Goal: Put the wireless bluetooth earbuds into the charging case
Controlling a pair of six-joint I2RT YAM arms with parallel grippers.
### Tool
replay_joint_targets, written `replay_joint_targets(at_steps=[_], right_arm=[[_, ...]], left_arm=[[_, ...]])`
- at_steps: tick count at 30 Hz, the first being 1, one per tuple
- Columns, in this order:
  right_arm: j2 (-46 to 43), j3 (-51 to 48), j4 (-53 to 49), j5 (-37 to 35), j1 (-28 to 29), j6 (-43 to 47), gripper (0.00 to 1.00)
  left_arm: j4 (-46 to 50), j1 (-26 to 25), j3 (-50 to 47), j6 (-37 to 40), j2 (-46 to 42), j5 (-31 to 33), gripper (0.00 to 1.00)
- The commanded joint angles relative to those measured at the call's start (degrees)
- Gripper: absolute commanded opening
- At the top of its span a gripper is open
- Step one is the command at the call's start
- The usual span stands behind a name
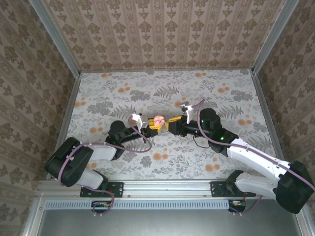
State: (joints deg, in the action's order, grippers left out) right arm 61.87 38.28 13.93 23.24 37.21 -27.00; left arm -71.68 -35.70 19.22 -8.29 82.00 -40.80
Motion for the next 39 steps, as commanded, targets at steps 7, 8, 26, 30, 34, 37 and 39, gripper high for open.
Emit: replay_joint_targets(at_steps=[7,8,26,30,34,37,39], right_arm=[[2.4,0.6,1.2,3.1,-0.3,-0.1,0.32],[2.5,0.7,1.2,3.1,-0.3,0.0,0.31],[5.0,1.9,3.9,2.1,-0.3,0.2,0.21],[5.7,2.2,4.1,2.1,-0.4,0.3,0.21],[6.3,2.3,4.4,2.1,-0.3,0.3,0.21],[6.6,2.4,5.1,2.8,-0.4,0.4,0.21],[6.6,2.4,5.4,3.3,-0.4,0.4,0.21]], left_arm=[[-2.3,-0.1,0.6,-1.6,-1.0,-1.2,0.14],[-2.2,-0.1,0.6,-1.6,-1.0,-1.2,0.14],[-2.3,-0.2,0.7,-1.5,-1.4,-1.8,0.14],[-2.2,-0.2,0.5,-1.5,-2.0,-1.8,0.14],[-2.2,-0.2,0.3,-1.4,-2.8,-1.7,0.14],[-2.1,-0.2,0.2,-1.4,-3.2,-1.7,0.14],[-2.1,-0.2,0.1,-1.5,-3.2,-1.7,0.14]])
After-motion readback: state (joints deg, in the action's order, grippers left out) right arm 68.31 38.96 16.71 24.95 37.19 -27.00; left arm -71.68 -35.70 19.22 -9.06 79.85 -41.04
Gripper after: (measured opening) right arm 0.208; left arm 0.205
